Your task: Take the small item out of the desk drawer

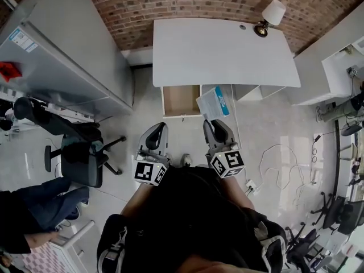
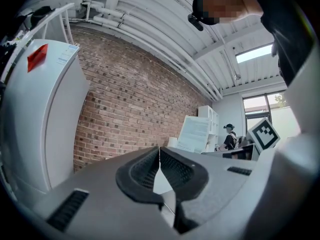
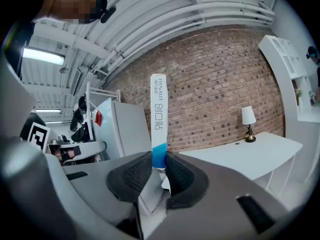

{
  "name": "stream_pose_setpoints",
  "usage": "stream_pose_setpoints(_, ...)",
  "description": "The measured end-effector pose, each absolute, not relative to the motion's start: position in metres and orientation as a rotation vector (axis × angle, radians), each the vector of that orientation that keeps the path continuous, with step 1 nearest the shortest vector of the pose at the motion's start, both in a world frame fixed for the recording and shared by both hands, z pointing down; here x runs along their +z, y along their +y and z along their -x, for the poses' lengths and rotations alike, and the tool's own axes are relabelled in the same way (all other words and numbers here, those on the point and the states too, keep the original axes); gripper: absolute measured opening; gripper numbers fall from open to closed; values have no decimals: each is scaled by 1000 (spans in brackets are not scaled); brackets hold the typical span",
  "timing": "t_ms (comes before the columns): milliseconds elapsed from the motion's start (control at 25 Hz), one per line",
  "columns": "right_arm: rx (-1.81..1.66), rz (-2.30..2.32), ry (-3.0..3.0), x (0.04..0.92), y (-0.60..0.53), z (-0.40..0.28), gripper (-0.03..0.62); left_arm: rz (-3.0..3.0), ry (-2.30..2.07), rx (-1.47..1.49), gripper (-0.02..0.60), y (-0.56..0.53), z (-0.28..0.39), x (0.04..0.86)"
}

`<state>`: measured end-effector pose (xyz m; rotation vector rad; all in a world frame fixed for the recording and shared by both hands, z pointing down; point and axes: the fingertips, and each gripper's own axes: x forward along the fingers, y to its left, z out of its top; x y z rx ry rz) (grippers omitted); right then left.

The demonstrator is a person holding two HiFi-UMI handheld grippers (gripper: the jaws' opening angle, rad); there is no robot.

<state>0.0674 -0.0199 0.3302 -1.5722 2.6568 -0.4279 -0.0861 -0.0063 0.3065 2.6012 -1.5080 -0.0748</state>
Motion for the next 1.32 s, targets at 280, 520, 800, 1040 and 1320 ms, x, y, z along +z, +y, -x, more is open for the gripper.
stream_pose_setpoints(280, -423, 1576, 2662, 332, -14, -49, 100, -2624, -1459, -67, 14, -12, 87, 312)
stream_pose_setpoints(520, -406, 1598, 2664, 332, -16, -45, 100, -2628, -1454, -66, 14, -15, 92, 313)
stream_pose_setpoints(800, -403, 1609, 2660, 332, -19, -43, 99, -2633, -1443, -69, 14, -17, 95, 313)
stream_pose_setpoints(1040, -402, 1597, 2659, 329, -21, -37, 99, -2634, -1439, -72, 14, -18, 97, 311)
stream_pose_setpoints(1320, -419, 1582, 2668, 332, -22, -31, 100, -2630, -1442, -70, 14, -19, 102, 311)
